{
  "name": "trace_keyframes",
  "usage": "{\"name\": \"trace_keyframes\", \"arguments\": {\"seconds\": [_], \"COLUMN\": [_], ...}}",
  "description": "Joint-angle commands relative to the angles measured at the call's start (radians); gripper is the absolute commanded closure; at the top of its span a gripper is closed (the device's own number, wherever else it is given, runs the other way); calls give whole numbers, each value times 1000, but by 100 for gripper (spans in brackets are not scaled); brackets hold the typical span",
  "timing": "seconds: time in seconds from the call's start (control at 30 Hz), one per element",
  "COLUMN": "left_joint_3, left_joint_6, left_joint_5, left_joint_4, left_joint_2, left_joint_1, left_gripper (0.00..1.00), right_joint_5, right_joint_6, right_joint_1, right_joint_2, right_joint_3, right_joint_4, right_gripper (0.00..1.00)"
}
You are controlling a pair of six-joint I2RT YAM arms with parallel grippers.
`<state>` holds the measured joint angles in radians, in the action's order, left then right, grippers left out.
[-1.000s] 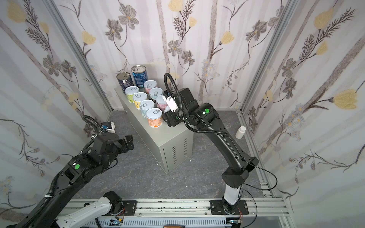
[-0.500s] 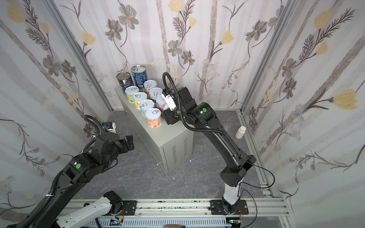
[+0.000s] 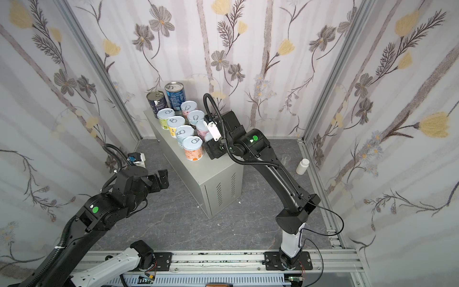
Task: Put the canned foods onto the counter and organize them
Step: 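Lower the teal can onto the cabinet top beside the orange can, then open the right gripper and draw it back while the left gripper rises toward the cans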
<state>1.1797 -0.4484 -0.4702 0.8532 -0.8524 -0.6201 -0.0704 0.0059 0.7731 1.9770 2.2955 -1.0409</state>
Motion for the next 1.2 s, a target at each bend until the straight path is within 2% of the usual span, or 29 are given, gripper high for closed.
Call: {"name": "trace_keyframes", "arguments": {"seconds": [0.0, 0.3, 0.47, 0.63, 0.77, 0.83, 1.0, 1.17], "left_joint_3": [15, 36, 58, 66, 81, 86, 86, 52], "left_joint_6": [-6, -15, -26, -25, -13, -9, -3, 15], "left_joint_5": [-3, -6, 2, 18, 16, 9, 10, 28], "left_joint_4": [7, 31, 33, 32, 31, 30, 28, -12], "left_joint_2": [7, 24, 23, 29, 33, 33, 25, 28], "left_joint_1": [1, 3, 3, 3, 2, 3, 3, 3], "left_gripper": [0, 0, 0, 0, 0, 0, 0, 0], "right_joint_5": [-12, 18, 15, 4, 9, 17, 89, 129], "right_joint_6": [-20, -24, -20, -20, -13, -13, -14, 7], "right_joint_1": [0, 3, 3, 3, 3, 2, -7, -19], "right_joint_2": [-18, -102, -170, -270, -391, -479, -613, -649], "right_joint_3": [1, 1, 1, -53, -228, -359, -647, -790], "right_joint_4": [14, 65, 85, 94, 177, 245, 435, 558], "right_gripper": [16, 2, 3, 14, 37, 44, 54, 63]}}
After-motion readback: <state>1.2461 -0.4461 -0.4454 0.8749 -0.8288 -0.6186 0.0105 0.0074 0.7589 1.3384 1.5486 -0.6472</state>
